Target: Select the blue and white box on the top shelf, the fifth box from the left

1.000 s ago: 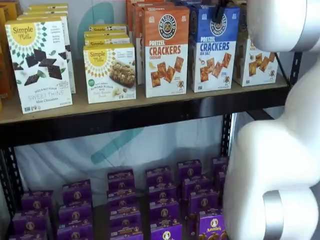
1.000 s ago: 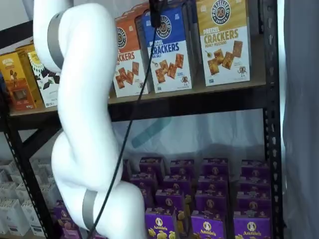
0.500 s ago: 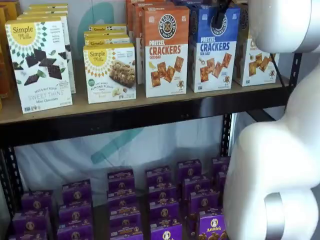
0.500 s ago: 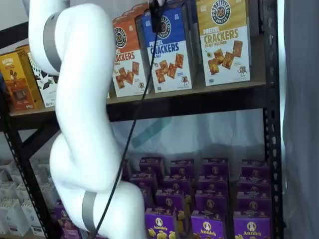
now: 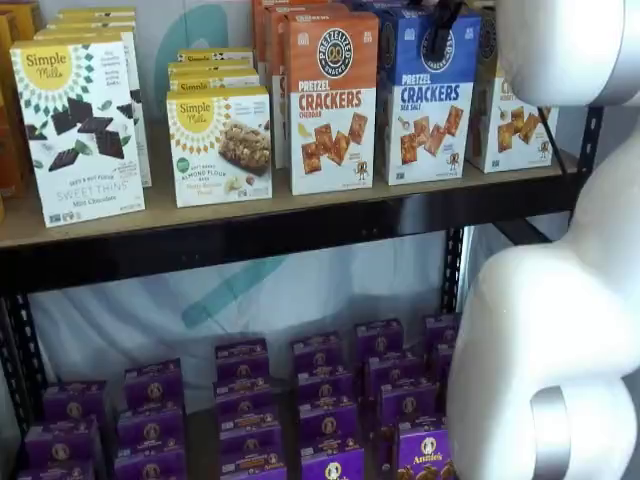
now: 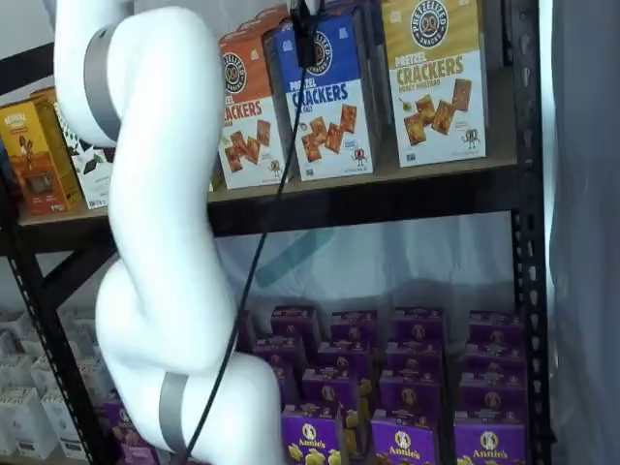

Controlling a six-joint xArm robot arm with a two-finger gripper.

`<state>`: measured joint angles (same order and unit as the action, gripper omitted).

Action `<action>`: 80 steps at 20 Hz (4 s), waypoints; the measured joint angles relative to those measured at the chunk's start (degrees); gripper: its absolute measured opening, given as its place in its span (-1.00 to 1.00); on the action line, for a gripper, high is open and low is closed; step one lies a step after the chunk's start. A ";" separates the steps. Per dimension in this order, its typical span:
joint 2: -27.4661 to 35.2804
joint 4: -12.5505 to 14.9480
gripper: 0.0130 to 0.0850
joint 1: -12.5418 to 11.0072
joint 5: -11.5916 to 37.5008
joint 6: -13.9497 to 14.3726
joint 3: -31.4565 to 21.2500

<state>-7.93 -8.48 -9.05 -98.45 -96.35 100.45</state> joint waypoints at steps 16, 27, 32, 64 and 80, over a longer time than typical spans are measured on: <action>-0.87 -0.11 0.44 -0.11 0.89 -0.10 -0.95; -2.65 -0.93 0.44 -0.32 -1.00 0.17 -1.50; -4.04 -1.40 0.44 -0.85 -1.25 -0.16 -2.68; -24.23 -0.34 0.33 -2.46 -7.70 -1.60 -19.40; -31.14 1.30 0.33 -0.93 -5.55 -1.01 -29.74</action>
<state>-39.07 -7.19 -9.98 -104.00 -97.36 70.72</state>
